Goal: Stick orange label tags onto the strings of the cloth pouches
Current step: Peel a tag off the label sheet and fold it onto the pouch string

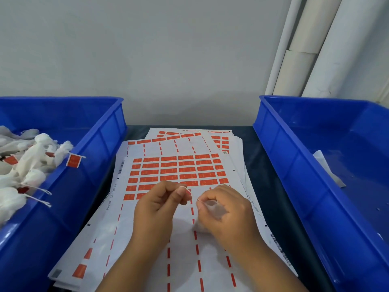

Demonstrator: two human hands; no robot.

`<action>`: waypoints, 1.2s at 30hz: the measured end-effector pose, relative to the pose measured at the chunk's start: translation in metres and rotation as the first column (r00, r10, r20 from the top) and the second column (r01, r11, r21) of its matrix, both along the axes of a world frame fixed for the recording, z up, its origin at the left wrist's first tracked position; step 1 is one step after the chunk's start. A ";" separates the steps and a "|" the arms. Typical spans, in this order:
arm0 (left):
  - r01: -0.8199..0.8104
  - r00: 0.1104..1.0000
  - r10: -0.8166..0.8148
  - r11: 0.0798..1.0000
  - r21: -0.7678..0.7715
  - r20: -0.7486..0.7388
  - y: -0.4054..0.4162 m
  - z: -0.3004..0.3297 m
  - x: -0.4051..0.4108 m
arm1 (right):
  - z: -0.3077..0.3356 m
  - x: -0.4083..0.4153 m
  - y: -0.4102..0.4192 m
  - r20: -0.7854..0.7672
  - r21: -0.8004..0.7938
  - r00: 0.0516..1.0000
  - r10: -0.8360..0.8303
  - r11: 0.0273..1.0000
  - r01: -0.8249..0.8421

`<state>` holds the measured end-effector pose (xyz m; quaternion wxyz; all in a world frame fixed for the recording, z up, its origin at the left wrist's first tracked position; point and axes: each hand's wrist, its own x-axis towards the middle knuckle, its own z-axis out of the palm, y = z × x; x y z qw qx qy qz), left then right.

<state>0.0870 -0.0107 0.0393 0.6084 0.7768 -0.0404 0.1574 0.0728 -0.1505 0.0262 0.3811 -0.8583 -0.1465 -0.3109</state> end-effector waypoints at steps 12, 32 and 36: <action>-0.295 0.949 0.261 0.934 -0.202 -0.177 0.004 0.002 0.007 | 0.006 -0.005 0.007 -0.449 0.203 0.870 0.204 0.971 -0.123; -0.381 0.855 0.414 0.910 0.164 -0.310 0.013 -0.008 0.016 | 0.010 0.005 -0.014 -0.529 0.781 0.667 0.525 0.608 0.140; -0.067 0.955 0.193 0.880 0.469 -0.224 0.005 -0.015 0.012 | 0.006 0.012 -0.023 -0.429 0.887 0.718 0.548 0.407 0.219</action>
